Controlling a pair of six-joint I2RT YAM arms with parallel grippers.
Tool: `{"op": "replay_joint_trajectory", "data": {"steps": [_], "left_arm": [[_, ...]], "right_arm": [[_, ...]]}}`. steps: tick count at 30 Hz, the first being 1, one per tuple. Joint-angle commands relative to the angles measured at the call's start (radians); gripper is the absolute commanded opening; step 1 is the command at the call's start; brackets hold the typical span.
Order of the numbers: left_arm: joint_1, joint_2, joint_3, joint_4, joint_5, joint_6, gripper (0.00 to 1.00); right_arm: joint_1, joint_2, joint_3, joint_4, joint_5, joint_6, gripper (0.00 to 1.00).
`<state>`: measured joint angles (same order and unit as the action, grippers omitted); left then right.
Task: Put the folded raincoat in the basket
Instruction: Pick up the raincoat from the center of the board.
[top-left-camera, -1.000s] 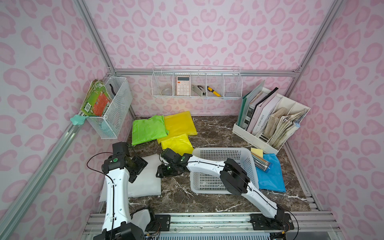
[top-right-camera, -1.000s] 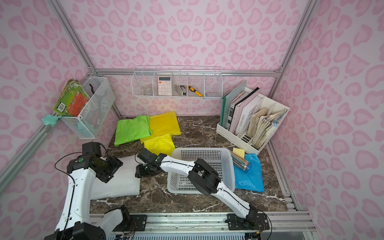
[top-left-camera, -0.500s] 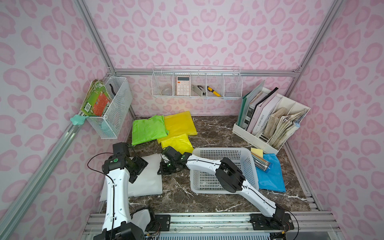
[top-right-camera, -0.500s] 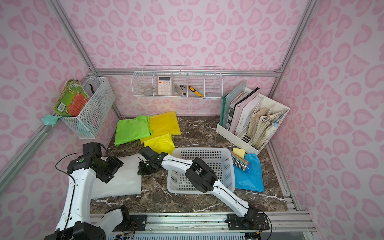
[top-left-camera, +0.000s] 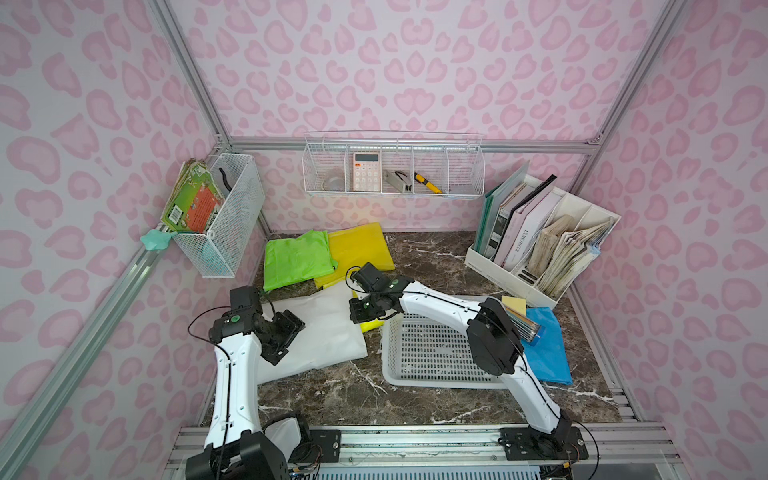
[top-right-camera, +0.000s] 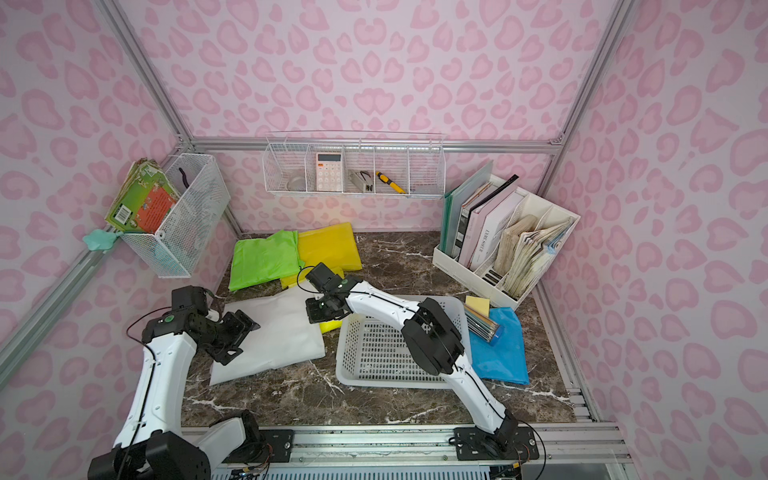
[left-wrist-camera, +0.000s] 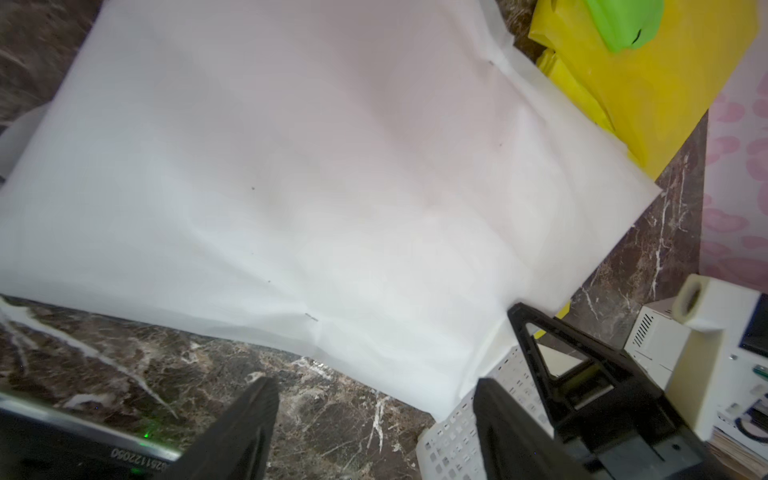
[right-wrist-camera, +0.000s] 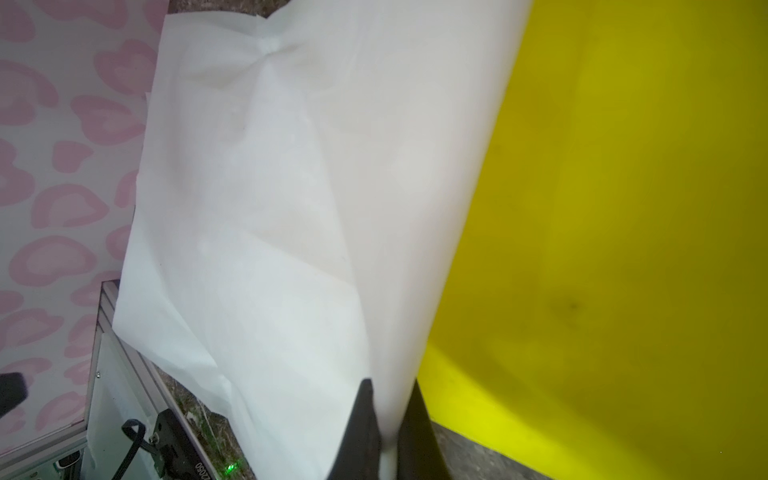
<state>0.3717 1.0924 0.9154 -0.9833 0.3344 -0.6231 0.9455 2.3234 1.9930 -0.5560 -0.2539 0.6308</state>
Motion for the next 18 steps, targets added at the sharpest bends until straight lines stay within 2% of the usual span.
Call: {"op": "replay_joint_trajectory", "data": {"steps": [1,4,9,11,13,18], "left_arm": [[-0.003,0.035,-0.029,0.047,0.073,-0.039,0.79],[-0.004,0.071,-0.036,0.046,0.033,-0.056,0.78],[-0.004,0.104,-0.043,0.04,-0.153,-0.108,0.81],[-0.004,0.114,-0.05,0.045,-0.268,-0.136,0.86],[0.003,0.137,-0.054,0.05,-0.353,-0.159,0.96],[0.015,0.241,-0.033,0.15,-0.348,-0.16,0.99]], "right_arm": [[-0.041,-0.009,-0.012,-0.045,0.048,-0.081,0.0],[-0.066,0.013,0.015,-0.071,0.047,-0.117,0.0],[-0.082,0.033,0.029,-0.084,0.04,-0.134,0.0],[-0.082,0.038,0.029,-0.085,0.035,-0.138,0.0],[-0.082,0.042,0.029,-0.084,0.029,-0.138,0.0],[-0.082,0.042,0.028,-0.085,0.023,-0.148,0.0]]}}
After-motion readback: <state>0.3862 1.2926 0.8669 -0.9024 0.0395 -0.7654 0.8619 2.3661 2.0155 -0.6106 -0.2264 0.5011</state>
